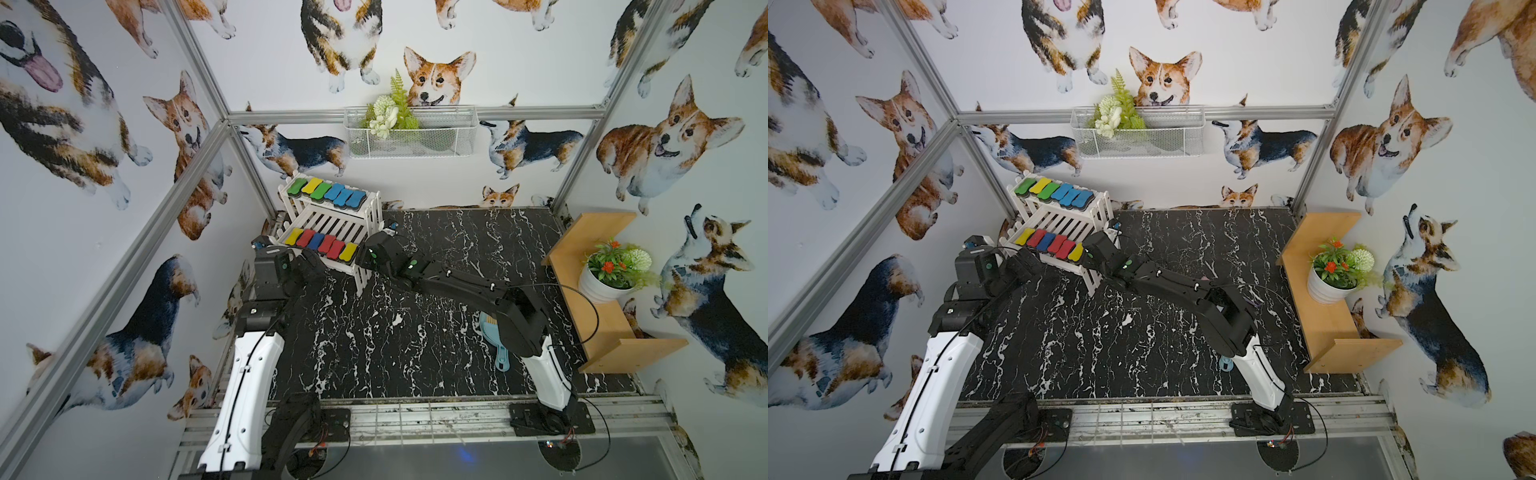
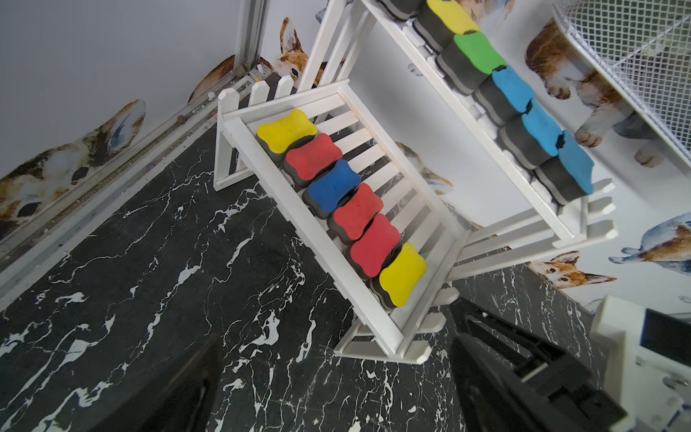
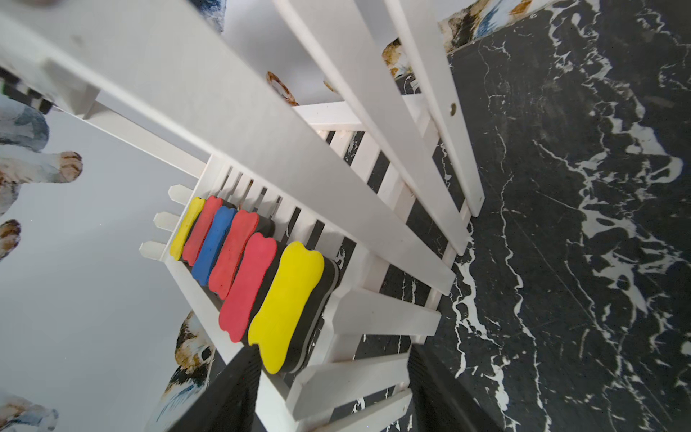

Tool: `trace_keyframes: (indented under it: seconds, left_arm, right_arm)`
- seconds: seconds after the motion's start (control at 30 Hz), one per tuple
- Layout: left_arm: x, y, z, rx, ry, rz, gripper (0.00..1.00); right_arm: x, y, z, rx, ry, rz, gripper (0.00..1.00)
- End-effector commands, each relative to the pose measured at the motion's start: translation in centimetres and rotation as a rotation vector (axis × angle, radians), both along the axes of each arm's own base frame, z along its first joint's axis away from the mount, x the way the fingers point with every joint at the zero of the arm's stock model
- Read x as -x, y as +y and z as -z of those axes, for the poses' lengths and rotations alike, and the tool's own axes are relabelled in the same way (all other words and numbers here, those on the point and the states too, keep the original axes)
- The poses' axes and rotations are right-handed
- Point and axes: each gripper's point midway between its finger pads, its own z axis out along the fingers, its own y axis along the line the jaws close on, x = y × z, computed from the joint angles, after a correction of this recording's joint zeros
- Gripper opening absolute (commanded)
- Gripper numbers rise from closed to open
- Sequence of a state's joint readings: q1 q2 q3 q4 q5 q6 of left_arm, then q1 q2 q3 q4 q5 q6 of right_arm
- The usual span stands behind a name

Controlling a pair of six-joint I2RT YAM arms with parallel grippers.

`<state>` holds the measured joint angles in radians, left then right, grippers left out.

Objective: Remove the whiteboard erasers from the shelf
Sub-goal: Move the shelf to the center of the board.

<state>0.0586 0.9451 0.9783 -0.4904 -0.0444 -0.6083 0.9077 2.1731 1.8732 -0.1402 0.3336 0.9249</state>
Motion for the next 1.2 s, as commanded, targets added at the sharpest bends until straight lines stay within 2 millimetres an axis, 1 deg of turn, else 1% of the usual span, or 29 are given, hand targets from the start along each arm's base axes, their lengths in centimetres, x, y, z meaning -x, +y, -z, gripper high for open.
trace_keyframes:
  seconds: [0.0, 0.1, 0.33, 0.4, 0.53, 0.73, 0.87, 1.03, 1.17]
  left_arm:
    - [0.0, 0.0, -0.3, -0.025, -0.005, 0.01, 1.0]
    - [0.0, 0.0, -0.6, -0.037, -0.009, 0.01, 1.0]
    - [0.0, -0.3, -0.6, -0.052, -0.004, 0.025, 1.0]
    - [-0.1, -0.3, -0.7, -0.056, -0.006, 0.026, 1.0]
    - [0.1, -0.3, -0.9, -0.074, -0.008, 0.022, 1.0]
    - [0.3, -0.2, -1.1, -0.096, -0.008, 0.018, 1.0]
    - [0.4, -0.2, -1.2, -0.104, -0.008, 0.016, 1.0]
    - [0.4, -0.2, -1.3, -0.103, -0.011, 0.015, 1.0]
    - [0.5, -0.2, -1.5, -0.104, -0.012, 0.014, 1.0]
  right_arm:
    - [-0.5, -0.4, 1.1, 0.027, 0.033, 0.051, 0.68]
    - [-1.0, 0.0, 1.5, 0.038, 0.045, 0.063, 0.68]
    - [-1.9, -0.2, 0.9, 0.017, 0.026, 0.119, 0.67]
    - [-2.2, -0.1, 0.8, 0.013, 0.029, 0.125, 0.65]
    - [-2.6, 0.2, 1.1, 0.012, 0.042, 0.125, 0.64]
    - [-2.7, 0.2, 1.8, 0.017, 0.06, 0.13, 0.53]
    - [-2.7, 0.0, 1.8, 0.022, 0.061, 0.14, 0.47]
    - [-2.8, -0.6, 1.7, 0.029, 0.062, 0.153, 0.35]
    - [-3.0, -0.7, 1.5, 0.028, 0.057, 0.151, 0.34]
